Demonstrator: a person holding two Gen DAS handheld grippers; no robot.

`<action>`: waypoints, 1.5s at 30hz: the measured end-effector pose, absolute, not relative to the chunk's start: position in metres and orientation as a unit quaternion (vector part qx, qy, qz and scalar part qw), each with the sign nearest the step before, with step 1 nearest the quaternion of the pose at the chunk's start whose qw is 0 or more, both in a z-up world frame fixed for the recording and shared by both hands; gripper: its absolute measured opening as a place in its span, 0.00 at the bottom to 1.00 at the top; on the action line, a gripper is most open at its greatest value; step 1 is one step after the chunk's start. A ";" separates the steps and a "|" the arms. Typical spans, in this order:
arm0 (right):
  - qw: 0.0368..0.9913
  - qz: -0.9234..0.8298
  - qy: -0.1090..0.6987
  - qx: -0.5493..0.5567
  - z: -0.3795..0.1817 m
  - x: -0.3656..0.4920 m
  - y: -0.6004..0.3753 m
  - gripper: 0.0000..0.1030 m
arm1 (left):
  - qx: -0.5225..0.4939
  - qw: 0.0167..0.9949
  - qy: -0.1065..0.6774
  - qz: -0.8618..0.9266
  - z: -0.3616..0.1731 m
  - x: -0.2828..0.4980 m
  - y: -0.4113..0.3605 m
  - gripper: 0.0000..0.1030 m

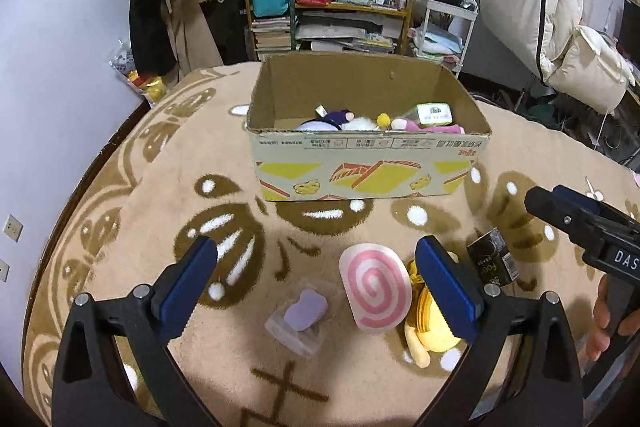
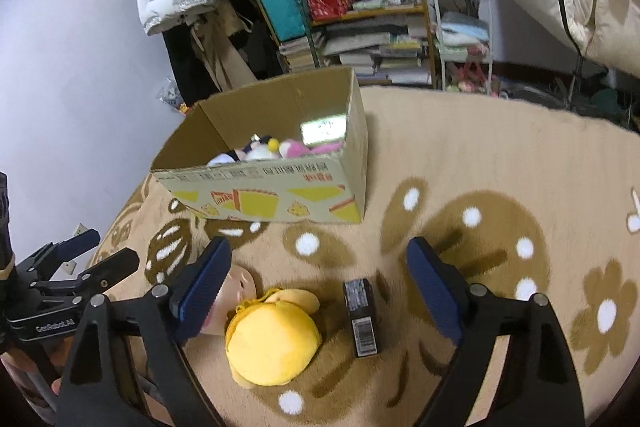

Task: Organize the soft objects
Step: 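Move both tools back toward the remaining items on the rug, then grasp the pink swirl cushion with the left gripper while the right gripper grasps the black box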

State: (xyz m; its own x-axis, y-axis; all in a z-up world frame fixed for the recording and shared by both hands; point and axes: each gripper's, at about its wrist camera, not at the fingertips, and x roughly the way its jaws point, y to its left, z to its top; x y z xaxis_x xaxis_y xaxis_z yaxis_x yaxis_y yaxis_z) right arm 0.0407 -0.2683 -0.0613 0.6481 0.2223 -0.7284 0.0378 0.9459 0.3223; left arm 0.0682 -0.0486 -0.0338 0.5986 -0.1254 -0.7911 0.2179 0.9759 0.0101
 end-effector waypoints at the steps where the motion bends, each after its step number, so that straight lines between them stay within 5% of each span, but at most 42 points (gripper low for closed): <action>1: 0.891 0.052 0.422 0.160 -0.065 0.042 -0.269 0.87 | 0.051 0.891 0.440 -0.097 -0.036 0.070 -0.048 0.96; 19: 0.847 0.059 0.495 0.183 -0.112 0.068 -0.268 0.58 | 0.026 0.854 0.505 -0.118 -0.073 0.098 -0.065 0.96; 29: 0.825 0.059 0.537 0.168 -0.130 0.074 -0.263 0.56 | 0.046 0.828 0.542 -0.138 -0.094 0.099 -0.080 0.95; 31: 0.820 0.060 0.544 0.169 -0.134 0.075 -0.263 0.55 | 0.047 0.823 0.549 -0.142 -0.098 0.098 -0.082 0.84; 34: 0.815 0.075 0.549 0.169 -0.136 0.075 -0.262 0.26 | 0.039 0.810 0.567 -0.146 -0.106 0.100 -0.081 0.66; 37: 0.817 0.082 0.548 0.160 -0.135 0.075 -0.257 0.20 | 0.024 0.800 0.580 -0.155 -0.113 0.101 -0.081 0.48; 41: 0.821 0.092 0.543 0.152 -0.133 0.075 -0.251 0.09 | 0.035 0.807 0.569 -0.153 -0.112 0.099 -0.083 0.39; 45: 0.815 0.092 0.550 0.156 -0.138 0.077 -0.253 0.08 | 0.048 0.812 0.562 -0.150 -0.110 0.095 -0.086 0.37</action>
